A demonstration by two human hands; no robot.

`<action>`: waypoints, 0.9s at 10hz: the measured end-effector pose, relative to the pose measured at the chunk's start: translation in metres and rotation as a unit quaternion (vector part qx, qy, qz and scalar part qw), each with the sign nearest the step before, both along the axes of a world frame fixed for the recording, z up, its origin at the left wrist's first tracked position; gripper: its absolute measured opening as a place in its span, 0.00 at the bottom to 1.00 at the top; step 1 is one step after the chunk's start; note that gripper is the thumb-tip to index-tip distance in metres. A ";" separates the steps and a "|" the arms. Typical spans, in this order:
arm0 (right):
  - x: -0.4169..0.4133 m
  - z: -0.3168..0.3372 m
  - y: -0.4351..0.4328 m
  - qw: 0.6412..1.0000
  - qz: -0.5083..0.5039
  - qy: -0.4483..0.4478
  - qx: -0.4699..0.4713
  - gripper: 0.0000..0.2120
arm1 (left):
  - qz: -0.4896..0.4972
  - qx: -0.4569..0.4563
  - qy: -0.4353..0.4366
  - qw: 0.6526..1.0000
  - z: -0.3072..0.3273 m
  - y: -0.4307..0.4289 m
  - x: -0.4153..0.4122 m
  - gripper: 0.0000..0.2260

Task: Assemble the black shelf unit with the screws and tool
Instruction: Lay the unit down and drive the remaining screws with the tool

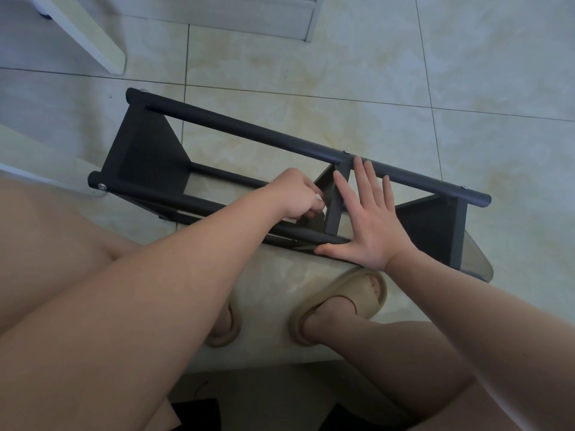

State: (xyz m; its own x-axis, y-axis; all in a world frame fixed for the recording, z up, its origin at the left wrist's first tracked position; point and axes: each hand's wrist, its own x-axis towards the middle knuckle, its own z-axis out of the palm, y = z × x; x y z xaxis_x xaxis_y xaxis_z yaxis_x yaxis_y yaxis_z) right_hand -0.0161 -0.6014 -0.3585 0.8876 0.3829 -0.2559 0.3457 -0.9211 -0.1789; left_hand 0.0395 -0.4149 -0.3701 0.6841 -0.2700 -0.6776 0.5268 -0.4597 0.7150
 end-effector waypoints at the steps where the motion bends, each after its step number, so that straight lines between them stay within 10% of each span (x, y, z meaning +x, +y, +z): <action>1: 0.000 0.000 0.000 1.000 -0.001 0.000 0.000 0.59 | 0.020 0.009 -0.019 1.000 -0.001 -0.003 -0.002 0.04; 9: 0.000 0.001 0.000 1.000 -0.001 0.000 0.001 0.59 | 0.008 -0.004 0.016 1.000 0.004 0.002 0.000 0.03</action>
State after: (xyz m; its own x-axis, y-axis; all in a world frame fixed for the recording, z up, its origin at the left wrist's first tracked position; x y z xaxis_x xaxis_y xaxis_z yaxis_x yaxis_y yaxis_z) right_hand -0.0162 -0.6018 -0.3579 0.8886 0.3814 -0.2550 0.3435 -0.9215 -0.1811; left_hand 0.0393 -0.4130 -0.3657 0.6668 -0.2645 -0.6967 0.5567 -0.4447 0.7017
